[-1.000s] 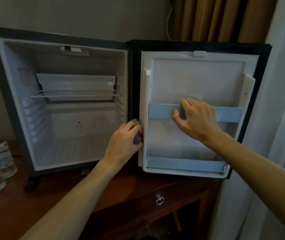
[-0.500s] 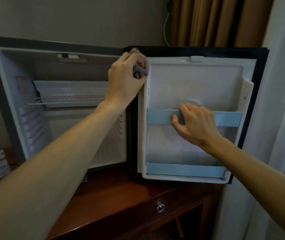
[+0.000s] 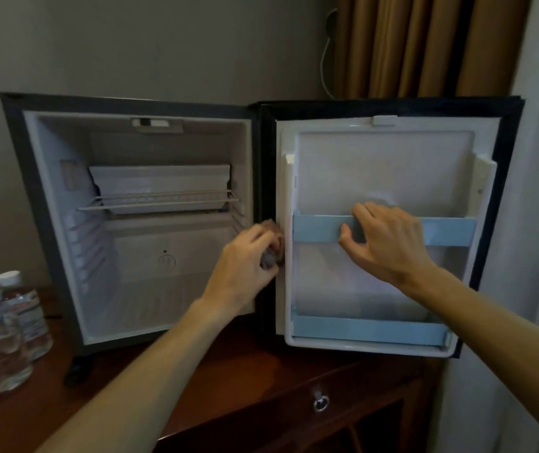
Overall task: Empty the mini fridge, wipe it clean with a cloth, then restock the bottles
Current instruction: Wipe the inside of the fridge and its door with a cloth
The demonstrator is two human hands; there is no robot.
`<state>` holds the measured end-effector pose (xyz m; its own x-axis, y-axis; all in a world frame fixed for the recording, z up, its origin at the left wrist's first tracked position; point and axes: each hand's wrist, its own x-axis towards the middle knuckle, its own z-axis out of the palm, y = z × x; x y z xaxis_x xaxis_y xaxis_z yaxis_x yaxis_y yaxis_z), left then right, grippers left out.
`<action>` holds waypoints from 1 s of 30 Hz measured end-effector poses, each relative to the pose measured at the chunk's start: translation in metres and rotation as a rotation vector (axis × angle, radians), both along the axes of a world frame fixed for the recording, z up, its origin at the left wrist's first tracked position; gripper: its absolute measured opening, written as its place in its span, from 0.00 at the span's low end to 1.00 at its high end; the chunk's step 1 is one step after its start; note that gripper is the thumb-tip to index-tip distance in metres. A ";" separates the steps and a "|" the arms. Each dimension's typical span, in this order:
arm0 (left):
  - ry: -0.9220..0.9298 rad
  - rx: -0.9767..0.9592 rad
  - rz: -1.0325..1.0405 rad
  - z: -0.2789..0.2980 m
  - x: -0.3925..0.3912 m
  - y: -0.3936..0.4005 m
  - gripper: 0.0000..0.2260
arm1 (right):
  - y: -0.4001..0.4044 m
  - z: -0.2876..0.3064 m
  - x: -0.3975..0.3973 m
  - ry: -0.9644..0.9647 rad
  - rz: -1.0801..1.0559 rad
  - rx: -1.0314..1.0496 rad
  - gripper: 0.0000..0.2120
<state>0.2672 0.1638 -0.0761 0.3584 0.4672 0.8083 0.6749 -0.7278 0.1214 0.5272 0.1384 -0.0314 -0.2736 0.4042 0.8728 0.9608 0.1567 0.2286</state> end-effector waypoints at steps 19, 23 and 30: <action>-0.078 -0.092 0.058 -0.078 0.008 -0.003 0.18 | -0.002 0.001 0.000 0.008 0.010 -0.004 0.16; -0.031 -0.146 0.056 -0.094 0.005 0.000 0.17 | 0.000 0.000 0.000 0.025 0.025 -0.002 0.16; -0.188 0.102 0.008 0.054 0.009 0.012 0.13 | 0.002 0.000 0.002 0.011 0.024 0.016 0.16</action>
